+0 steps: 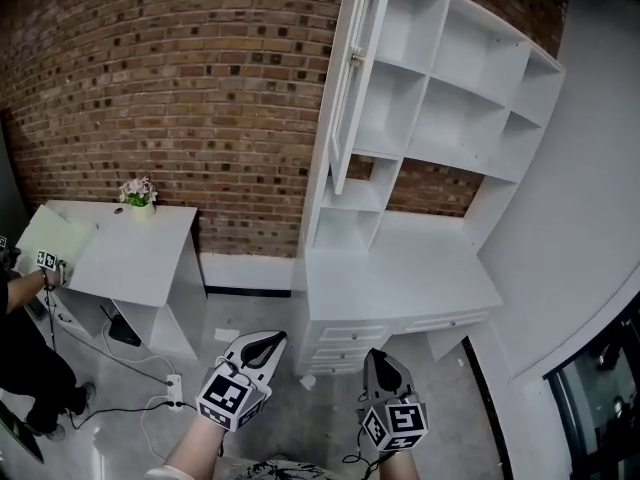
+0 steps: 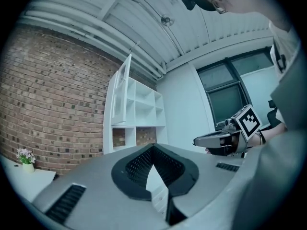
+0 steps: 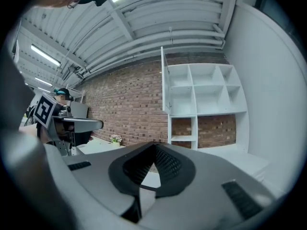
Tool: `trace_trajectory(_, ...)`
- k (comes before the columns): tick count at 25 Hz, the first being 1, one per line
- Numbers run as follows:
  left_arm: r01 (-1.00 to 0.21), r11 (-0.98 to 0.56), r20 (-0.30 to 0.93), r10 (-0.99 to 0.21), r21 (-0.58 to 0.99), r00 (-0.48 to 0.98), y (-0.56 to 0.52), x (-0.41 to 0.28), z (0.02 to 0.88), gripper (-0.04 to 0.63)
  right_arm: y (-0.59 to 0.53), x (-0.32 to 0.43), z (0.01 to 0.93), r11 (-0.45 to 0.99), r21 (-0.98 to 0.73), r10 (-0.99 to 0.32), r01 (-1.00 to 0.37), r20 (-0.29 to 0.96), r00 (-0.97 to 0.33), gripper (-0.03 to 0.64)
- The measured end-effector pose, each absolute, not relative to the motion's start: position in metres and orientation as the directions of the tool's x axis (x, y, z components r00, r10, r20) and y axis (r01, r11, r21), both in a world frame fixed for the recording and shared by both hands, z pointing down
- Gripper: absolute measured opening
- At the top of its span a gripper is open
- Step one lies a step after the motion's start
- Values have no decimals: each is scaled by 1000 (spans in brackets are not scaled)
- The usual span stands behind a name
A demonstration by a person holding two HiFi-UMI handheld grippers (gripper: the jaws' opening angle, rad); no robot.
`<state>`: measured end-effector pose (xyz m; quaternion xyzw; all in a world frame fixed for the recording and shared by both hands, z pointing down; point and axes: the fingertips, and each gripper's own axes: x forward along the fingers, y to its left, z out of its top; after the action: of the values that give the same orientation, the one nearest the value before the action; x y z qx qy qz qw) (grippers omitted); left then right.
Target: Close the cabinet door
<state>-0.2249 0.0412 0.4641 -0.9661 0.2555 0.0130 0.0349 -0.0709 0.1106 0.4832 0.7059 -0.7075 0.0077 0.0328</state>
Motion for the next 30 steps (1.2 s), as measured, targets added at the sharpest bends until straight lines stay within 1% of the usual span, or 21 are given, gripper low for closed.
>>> trace_trajectory(4,-504,-862,-42,-502,-55,864,2,-231,461,14,77,-73,478,-6,48,-998,-999,68,9,5)
trace_trajectory(8,-498,-865,-59,-495,-56,867,-25,-221,460,14,49,-60,478,-18,68,-997,-998,76,23,5)
trace_trajectory(13,-527,-849,-47,-525,-48,850,-58,-203,470,14,11,-39,480,14,75,-998,-997,64,-9,5)
trace_trajectory(19,-581,-810,-48,-579,-82,814,-98,-166,461,14,-49,1,476,87,85,-995,-993,52,-83,5)
trace_trajectory(30,-699,-710,-68,-696,-82,715,-176,-93,438,14,-156,74,455,265,74,-964,-961,32,-263,5)
